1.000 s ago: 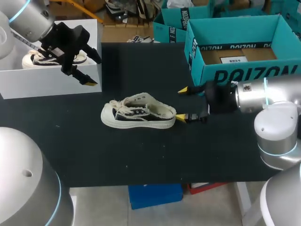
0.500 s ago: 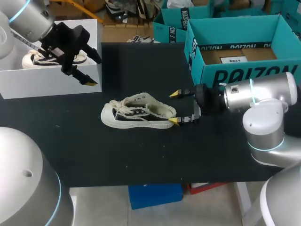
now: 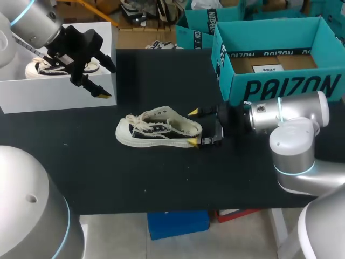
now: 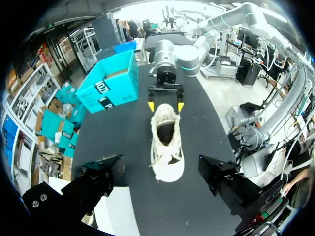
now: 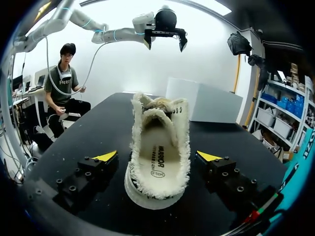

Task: Take the shoe out of the shoebox, open the shoe tongue, remove and reinsert the insole, then place the shoe into the shoebox

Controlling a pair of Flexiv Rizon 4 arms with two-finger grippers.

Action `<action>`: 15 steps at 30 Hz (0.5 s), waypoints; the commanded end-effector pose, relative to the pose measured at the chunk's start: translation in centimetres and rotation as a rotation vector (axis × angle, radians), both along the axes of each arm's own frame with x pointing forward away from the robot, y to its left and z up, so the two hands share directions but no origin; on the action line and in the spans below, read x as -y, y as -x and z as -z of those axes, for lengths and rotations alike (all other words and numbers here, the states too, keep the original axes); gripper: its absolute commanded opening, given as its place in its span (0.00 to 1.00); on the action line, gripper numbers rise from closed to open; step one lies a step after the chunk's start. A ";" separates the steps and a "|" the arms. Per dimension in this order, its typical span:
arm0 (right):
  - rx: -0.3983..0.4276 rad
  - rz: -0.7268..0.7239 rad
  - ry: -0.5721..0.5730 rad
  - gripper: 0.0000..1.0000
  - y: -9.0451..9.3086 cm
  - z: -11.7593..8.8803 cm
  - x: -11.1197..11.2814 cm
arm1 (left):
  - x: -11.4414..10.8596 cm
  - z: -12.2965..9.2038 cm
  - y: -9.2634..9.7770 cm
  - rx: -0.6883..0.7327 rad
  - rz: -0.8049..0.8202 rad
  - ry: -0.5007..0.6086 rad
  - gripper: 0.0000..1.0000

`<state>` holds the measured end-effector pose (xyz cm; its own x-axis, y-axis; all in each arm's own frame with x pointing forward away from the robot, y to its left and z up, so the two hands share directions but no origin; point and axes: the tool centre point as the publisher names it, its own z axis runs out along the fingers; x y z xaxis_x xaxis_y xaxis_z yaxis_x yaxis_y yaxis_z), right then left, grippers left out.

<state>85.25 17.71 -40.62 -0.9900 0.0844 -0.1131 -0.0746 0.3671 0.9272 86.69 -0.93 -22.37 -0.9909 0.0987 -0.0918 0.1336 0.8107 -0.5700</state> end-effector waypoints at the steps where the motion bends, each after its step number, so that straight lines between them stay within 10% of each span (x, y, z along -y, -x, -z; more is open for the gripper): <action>1: -0.003 0.008 -0.019 1.00 -0.2 0.9 -1.0 | 0.0 0.1 0.0 0.004 0.000 0.001 1.00; 15: -0.018 -0.012 -0.058 1.00 -0.4 2.4 -3.7 | 0.0 0.1 0.0 0.004 0.000 0.001 1.00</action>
